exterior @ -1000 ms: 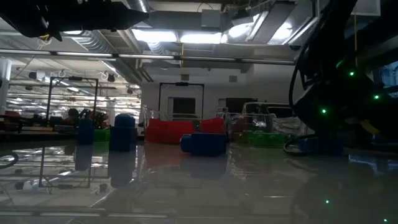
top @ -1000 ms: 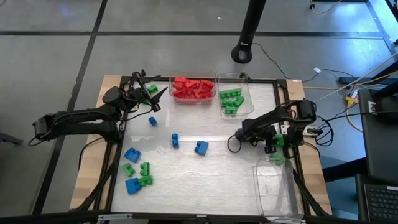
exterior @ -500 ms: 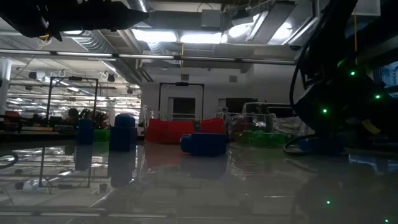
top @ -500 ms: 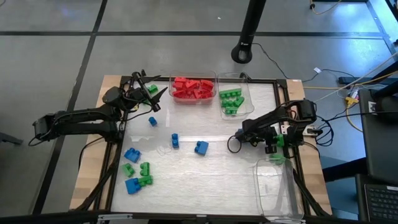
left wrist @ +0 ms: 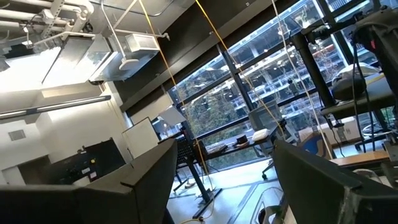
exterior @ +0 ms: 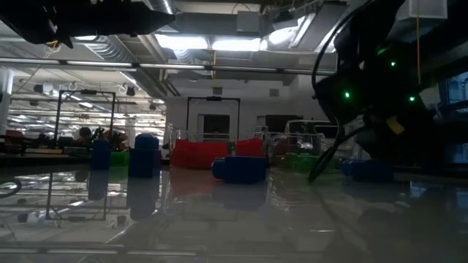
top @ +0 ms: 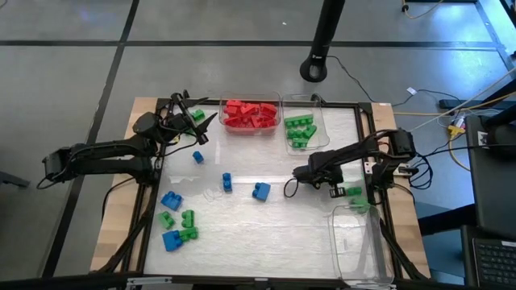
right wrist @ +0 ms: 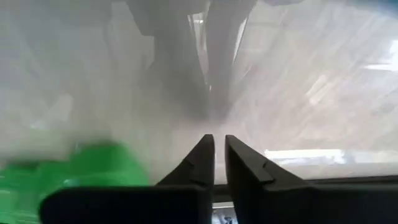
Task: Sort blocks
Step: Put the green game piece into the top right transparent bin
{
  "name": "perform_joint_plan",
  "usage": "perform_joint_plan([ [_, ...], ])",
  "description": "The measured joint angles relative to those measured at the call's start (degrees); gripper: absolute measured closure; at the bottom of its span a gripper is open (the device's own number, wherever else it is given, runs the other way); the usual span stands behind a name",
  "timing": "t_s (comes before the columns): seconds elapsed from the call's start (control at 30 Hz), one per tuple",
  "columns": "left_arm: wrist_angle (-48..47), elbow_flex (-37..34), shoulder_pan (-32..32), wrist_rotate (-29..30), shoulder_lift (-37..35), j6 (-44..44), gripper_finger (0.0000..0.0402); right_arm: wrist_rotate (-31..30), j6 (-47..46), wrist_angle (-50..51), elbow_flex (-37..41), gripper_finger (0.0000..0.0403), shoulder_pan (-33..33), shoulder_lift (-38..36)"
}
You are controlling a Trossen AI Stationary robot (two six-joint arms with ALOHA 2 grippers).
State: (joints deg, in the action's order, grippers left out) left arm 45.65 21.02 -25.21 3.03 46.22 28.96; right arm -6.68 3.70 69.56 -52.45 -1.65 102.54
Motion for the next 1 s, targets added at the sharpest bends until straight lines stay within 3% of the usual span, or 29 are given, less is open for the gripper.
perform_joint_plan([
  [0.2,-0.04,0.01,0.00,0.00,0.00,0.01,0.0149,-0.53,-3.15,1.13,-2.29,0.0398,-1.43,-0.04],
  [0.33,-0.04,0.00,0.00,0.00,0.00,0.02,0.0149,5.80,-6.74,4.68,-3.34,0.0386,-0.85,-0.07],
  [0.47,-0.04,0.02,0.00,0.00,0.00,0.00,0.0149,11.14,-7.74,9.24,-4.58,0.0328,-1.00,-0.09],
  [0.67,-0.23,0.00,0.00,0.00,0.00,0.02,0.0149,18.13,-3.80,10.56,-4.83,0.0197,-1.56,-0.09],
  [0.83,-0.59,0.01,0.00,0.00,0.00,0.24,0.0149,18.37,-1.40,12.07,-4.98,0.0114,-5.55,-0.22],
  [1.0,-0.55,0.00,0.00,0.00,0.00,0.34,0.0149,14.65,-1.28,10.49,-4.91,0.0088,-10.80,-0.19],
])
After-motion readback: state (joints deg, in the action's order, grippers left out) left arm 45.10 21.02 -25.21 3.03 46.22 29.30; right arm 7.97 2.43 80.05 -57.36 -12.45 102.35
